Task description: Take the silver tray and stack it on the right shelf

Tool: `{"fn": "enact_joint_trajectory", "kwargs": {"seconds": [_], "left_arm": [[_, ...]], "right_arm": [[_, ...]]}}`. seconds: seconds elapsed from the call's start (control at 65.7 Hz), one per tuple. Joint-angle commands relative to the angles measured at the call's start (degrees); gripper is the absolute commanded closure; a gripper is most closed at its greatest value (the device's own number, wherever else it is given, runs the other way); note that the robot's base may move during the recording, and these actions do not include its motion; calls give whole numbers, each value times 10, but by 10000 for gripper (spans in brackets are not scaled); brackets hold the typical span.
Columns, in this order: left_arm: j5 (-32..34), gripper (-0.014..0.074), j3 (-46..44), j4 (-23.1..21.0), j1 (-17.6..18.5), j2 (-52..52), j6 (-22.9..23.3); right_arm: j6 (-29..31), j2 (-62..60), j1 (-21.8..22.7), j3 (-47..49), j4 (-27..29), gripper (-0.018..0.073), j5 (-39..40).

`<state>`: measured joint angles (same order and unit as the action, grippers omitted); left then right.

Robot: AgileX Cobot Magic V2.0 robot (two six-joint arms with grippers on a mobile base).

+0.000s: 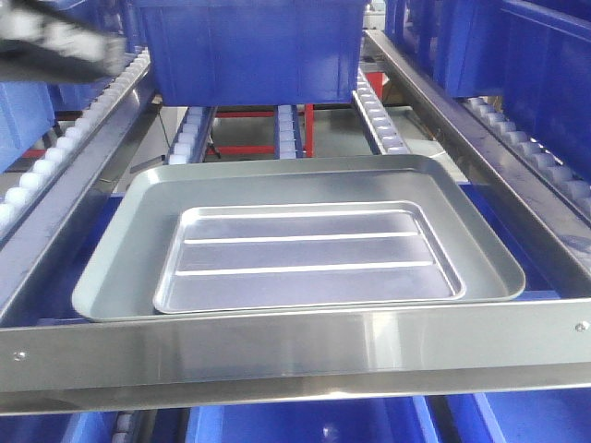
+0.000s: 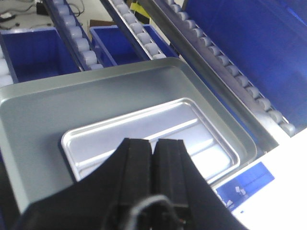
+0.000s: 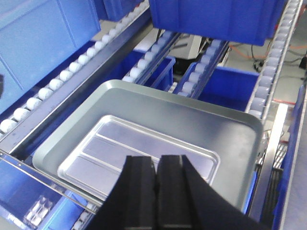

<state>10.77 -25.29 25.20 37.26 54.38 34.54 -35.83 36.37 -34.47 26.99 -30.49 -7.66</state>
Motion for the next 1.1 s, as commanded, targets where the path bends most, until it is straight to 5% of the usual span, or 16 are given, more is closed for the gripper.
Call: {"fn": "enact_joint_trajectory", "kwargs": {"seconds": [0.0, 0.38, 1.08], "left_arm": [[54, 685, 19, 9, 3, -61, 1], [55, 686, 108, 9, 3, -301, 1], [61, 686, 108, 9, 3, -307, 1]], "right_arm": [[7, -62, 0, -9, -12, 508, 19], [7, -240, 0, -32, -11, 509, -62], [7, -246, 2, -36, -8, 509, -63]]}}
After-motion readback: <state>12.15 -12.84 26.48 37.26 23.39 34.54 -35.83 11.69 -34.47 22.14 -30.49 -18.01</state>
